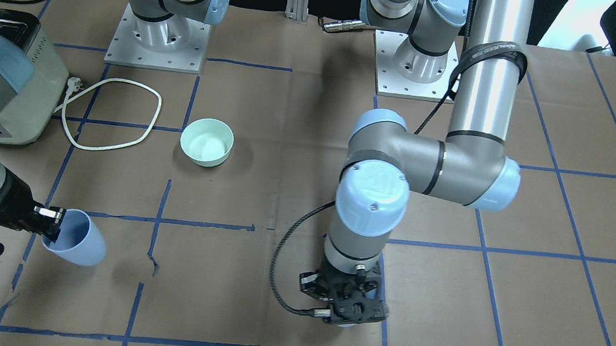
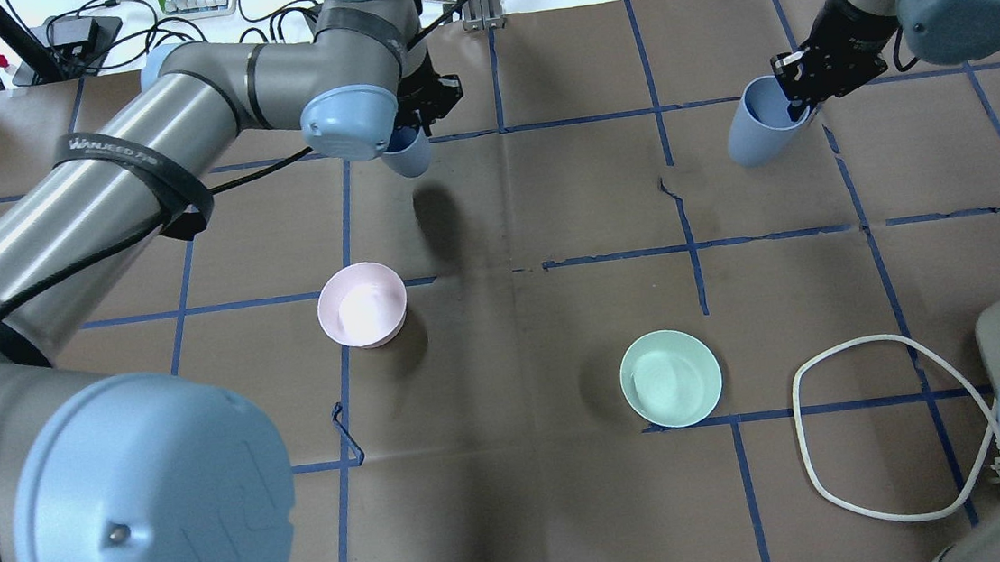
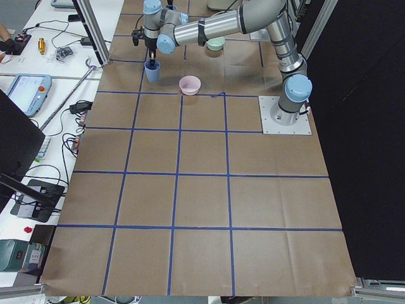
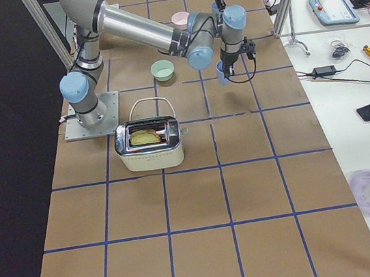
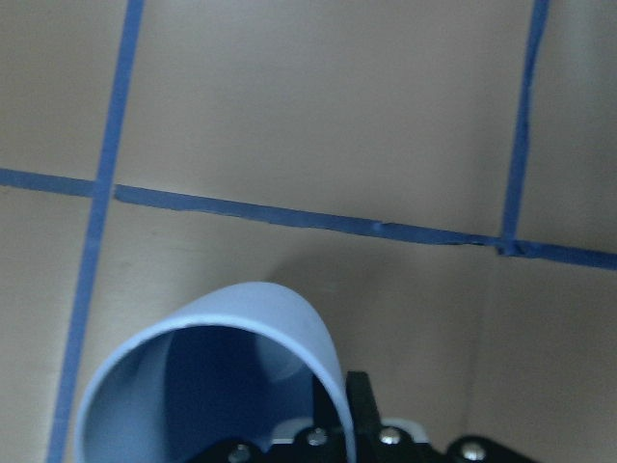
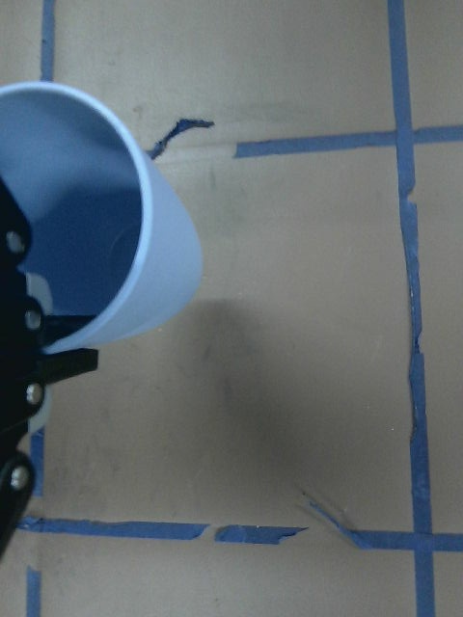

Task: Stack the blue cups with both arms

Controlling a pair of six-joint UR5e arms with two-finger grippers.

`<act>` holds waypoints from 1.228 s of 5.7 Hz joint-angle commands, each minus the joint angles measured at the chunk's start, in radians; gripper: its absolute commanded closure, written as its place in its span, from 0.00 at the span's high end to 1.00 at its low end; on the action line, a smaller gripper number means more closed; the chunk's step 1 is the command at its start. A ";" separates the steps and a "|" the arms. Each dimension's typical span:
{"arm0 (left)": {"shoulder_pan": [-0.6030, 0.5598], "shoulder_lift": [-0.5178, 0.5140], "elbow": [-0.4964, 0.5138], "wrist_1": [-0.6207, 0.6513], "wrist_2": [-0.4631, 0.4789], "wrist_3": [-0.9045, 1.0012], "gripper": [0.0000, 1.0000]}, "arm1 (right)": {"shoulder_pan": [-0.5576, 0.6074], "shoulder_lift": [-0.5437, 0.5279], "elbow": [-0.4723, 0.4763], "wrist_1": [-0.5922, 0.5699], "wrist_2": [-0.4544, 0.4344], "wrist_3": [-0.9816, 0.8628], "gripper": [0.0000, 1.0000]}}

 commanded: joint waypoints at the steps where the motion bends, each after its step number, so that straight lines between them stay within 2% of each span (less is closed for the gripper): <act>1: -0.089 -0.035 0.028 0.020 -0.006 -0.033 0.02 | 0.007 -0.156 -0.065 0.219 -0.058 0.002 0.07; 3: -0.096 -0.037 0.003 0.014 -0.006 -0.031 0.06 | 0.007 -0.164 -0.048 0.210 -0.043 0.000 0.07; 4: -0.110 -0.038 -0.017 0.014 -0.010 -0.031 0.13 | 0.007 -0.163 -0.047 0.210 -0.042 -0.001 0.07; 5: -0.122 -0.038 -0.018 0.014 -0.009 -0.031 0.28 | 0.007 -0.161 -0.036 0.206 -0.042 -0.001 0.07; 6: -0.122 -0.038 -0.018 0.017 -0.006 -0.031 0.98 | 0.007 -0.167 -0.013 0.200 -0.042 -0.003 0.07; 7: -0.122 -0.015 -0.018 0.015 -0.007 -0.027 0.99 | 0.007 -0.169 -0.010 0.198 -0.042 -0.003 0.07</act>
